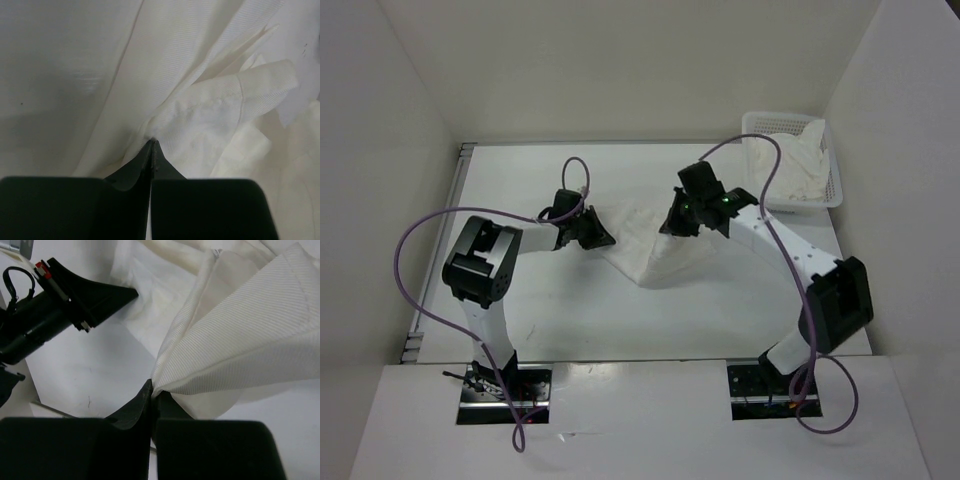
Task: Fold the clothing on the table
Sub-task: Fold the skirt
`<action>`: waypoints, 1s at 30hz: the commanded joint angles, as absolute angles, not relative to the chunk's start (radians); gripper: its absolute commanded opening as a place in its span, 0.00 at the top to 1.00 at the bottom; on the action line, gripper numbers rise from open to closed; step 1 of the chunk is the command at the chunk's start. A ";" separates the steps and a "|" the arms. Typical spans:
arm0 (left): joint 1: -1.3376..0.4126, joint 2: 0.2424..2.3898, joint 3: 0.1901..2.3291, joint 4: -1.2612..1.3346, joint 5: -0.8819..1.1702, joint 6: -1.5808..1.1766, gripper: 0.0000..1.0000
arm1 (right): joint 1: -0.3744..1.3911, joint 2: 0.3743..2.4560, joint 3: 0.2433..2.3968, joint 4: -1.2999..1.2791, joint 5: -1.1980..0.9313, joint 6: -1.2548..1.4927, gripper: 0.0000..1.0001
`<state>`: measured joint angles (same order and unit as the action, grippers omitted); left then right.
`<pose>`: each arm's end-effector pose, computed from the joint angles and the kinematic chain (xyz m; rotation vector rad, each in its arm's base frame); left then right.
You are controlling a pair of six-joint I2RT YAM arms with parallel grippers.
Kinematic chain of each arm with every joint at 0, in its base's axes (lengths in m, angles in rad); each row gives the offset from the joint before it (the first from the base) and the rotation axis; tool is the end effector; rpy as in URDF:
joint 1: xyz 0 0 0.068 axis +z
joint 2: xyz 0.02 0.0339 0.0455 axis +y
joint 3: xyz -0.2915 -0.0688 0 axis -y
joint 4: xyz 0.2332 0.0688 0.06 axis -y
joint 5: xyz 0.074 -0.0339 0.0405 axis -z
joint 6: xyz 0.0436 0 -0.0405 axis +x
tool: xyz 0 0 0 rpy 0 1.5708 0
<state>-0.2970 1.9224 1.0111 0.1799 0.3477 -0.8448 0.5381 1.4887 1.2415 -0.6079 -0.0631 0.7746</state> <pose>0.3746 -0.1302 0.1628 -0.4771 2.4066 -0.9512 0.2682 0.1633 0.3165 0.2695 2.5226 0.6423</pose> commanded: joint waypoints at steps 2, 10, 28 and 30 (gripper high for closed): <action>-0.301 1.901 0.982 0.132 0.333 -0.833 1.00 | 0.597 1.673 1.428 -0.572 -0.074 0.707 0.99; -0.301 1.891 0.953 0.141 0.333 -0.833 1.00 | 0.637 1.922 1.690 -0.572 -0.127 0.672 0.99; -0.301 1.855 0.953 0.132 0.333 -0.833 1.00 | 0.672 2.065 1.712 -0.267 -0.283 0.673 0.42; -0.301 1.845 0.953 0.123 0.324 -0.833 1.00 | 0.672 2.014 1.724 -0.267 -0.241 0.637 0.37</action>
